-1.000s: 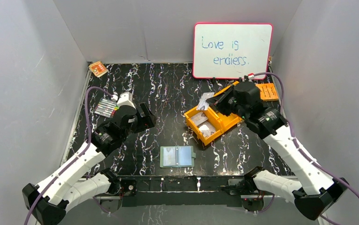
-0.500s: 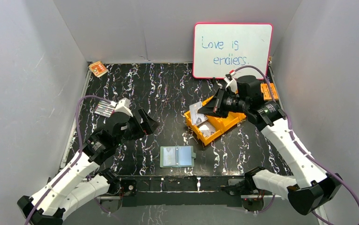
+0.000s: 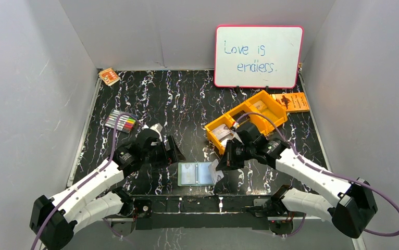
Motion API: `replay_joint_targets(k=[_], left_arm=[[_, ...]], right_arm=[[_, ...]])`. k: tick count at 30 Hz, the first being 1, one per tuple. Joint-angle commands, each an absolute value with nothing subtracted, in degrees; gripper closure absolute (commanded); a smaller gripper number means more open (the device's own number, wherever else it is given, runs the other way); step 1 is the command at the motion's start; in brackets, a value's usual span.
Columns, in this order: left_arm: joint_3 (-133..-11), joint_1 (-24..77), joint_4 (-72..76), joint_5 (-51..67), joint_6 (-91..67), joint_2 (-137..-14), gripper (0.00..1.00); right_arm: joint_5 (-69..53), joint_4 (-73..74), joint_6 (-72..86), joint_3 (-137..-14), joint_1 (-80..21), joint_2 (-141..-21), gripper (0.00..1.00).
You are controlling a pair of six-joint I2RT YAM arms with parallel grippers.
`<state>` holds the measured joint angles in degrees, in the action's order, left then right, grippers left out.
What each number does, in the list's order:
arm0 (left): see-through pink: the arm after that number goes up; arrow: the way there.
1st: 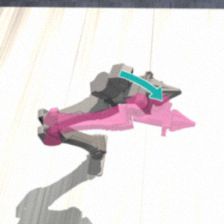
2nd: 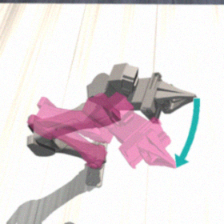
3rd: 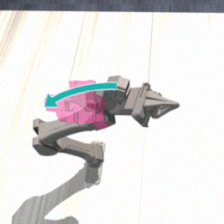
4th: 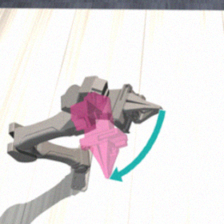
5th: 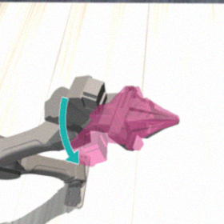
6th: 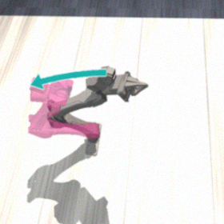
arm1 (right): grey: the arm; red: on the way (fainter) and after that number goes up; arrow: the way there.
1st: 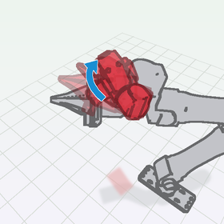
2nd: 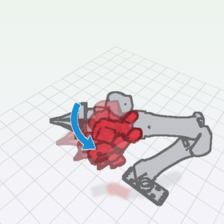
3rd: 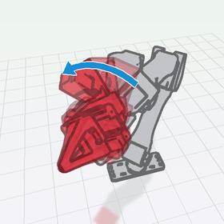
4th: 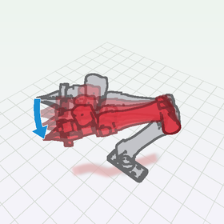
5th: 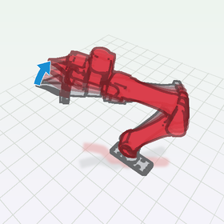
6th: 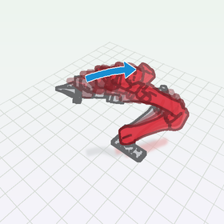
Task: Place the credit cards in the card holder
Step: Insert the credit card into the card holder.
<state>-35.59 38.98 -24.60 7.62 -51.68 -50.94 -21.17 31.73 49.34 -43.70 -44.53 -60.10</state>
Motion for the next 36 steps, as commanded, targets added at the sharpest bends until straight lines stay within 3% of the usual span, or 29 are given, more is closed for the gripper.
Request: replay_joint_targets(k=[1, 11, 19, 23, 36], left_arm=[[-36.0, 40.1, -22.3, 9.9, -54.4, -51.2, 0.18], [-35.6, 40.2, -22.9, 9.2, -54.8, -50.9, 0.2], [-35.3, 40.2, -23.3, 8.4, -52.8, -52.6, 0.21], [-34.5, 40.1, -25.2, 5.1, -53.3, -52.6, 0.23], [-29.5, 40.2, -28.6, -1.6, -58.5, -52.8, 0.31]], right_arm=[[-20.6, 18.2, 62.3, -37.8, -44.5, -55.9, 1.0], [-21.0, 14.1, 85.3, -27.4, -44.5, -45.9, 1.0], [-18.3, 17.2, 55.4, -38.2, -47.2, -57.4, 1.0], [-15.4, 11.2, 45.7, -37.6, -48.9, -60.2, 1.0], [-11.0, -14.9, 51.1, -24.4, -50.5, -66.1, 1.0]])
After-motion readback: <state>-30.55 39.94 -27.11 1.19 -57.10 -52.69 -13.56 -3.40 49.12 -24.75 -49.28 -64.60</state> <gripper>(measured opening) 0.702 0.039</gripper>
